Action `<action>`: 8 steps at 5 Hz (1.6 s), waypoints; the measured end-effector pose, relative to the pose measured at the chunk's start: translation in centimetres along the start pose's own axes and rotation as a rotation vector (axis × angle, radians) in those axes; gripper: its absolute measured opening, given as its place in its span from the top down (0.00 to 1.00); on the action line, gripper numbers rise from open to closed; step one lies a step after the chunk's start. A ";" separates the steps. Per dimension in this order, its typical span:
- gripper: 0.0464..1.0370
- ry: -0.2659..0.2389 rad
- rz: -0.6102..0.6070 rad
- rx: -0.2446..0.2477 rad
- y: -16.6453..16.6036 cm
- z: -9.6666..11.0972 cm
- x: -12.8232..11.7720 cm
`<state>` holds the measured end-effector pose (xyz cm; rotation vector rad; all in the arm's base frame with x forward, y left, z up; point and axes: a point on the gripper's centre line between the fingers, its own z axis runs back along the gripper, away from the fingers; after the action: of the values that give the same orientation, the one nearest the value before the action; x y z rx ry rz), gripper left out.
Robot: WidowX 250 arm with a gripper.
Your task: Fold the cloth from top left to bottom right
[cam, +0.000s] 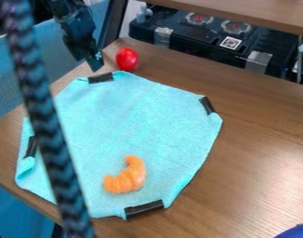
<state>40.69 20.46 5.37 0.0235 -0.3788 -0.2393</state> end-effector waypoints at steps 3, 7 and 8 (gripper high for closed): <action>0.07 0.022 -0.025 0.033 -1.0 -2.0 1.3; 0.92 0.041 0.009 0.022 -1.2 -2.9 0.9; 0.99 0.043 0.010 0.009 -1.4 -2.9 0.9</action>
<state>42.22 18.85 2.93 0.0359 -0.3367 -0.2266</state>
